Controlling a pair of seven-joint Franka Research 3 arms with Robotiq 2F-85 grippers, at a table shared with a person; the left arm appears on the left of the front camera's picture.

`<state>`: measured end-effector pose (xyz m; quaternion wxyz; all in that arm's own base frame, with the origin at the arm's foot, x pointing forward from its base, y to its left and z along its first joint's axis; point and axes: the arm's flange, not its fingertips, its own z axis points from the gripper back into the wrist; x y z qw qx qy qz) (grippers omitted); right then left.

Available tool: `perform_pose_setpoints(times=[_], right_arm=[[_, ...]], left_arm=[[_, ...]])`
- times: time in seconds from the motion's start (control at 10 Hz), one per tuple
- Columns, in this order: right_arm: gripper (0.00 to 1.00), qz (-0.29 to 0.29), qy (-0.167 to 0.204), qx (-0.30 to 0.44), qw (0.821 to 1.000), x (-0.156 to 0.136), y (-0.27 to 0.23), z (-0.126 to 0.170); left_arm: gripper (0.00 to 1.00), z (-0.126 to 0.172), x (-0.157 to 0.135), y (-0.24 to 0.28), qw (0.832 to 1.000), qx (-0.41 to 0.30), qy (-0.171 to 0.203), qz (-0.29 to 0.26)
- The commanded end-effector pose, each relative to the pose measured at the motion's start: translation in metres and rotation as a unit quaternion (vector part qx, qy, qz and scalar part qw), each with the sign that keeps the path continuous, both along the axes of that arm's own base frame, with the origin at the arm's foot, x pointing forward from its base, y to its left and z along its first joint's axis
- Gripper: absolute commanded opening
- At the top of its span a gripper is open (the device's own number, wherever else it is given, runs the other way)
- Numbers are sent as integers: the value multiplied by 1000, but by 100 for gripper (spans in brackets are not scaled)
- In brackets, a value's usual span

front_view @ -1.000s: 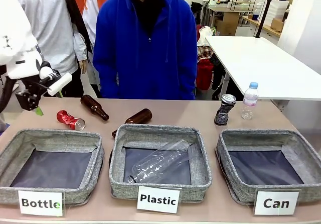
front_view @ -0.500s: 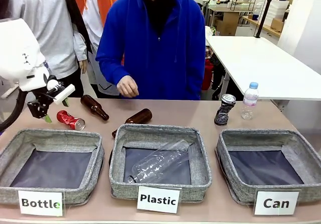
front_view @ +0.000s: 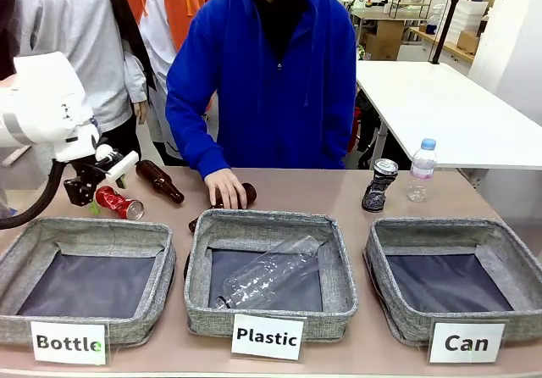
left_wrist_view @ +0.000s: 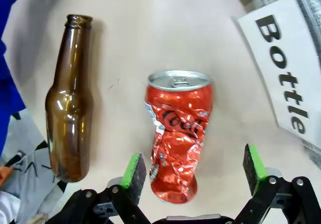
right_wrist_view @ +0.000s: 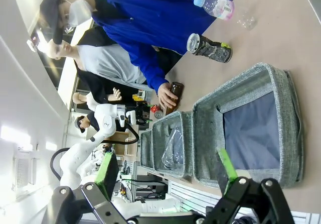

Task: Sort the can waste into the basket.
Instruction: Pick up the can waste from the table and place it in the right Fabric basket.

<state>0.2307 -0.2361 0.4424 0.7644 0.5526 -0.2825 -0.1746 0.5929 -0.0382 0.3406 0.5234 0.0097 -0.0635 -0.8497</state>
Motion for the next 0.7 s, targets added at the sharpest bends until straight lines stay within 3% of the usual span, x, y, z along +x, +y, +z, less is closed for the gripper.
perform_pose_setpoints(times=[0.0, 0.1, 0.2, 0.3, 0.4, 0.5, 0.6], right_arm=[[100, 1, -18, -1, 1000, 2, -2, 2], [100, 1, -18, -1, 1000, 2, -2, 2], [100, 1, -18, -1, 1000, 2, -2, 2], [100, 1, -18, -1, 1000, 2, -2, 2], [100, 1, -18, -1, 1000, 2, -2, 2], [100, 1, -18, -1, 1000, 2, -2, 2], [100, 1, -18, -1, 1000, 2, -2, 2]], left_arm=[[100, -3, 17, 0, 1000, 14, 20, 11], [100, -4, 18, 1, 999, 18, 28, 14], [40, -4, 19, 1, 999, 19, 33, 14], [40, -5, 21, 1, 999, 25, 37, 13], [0, -7, 23, 0, 999, 30, 44, 9], [35, -10, 24, -1, 998, 35, 50, 11], [0, -13, 26, -2, 998, 41, 54, 15]])
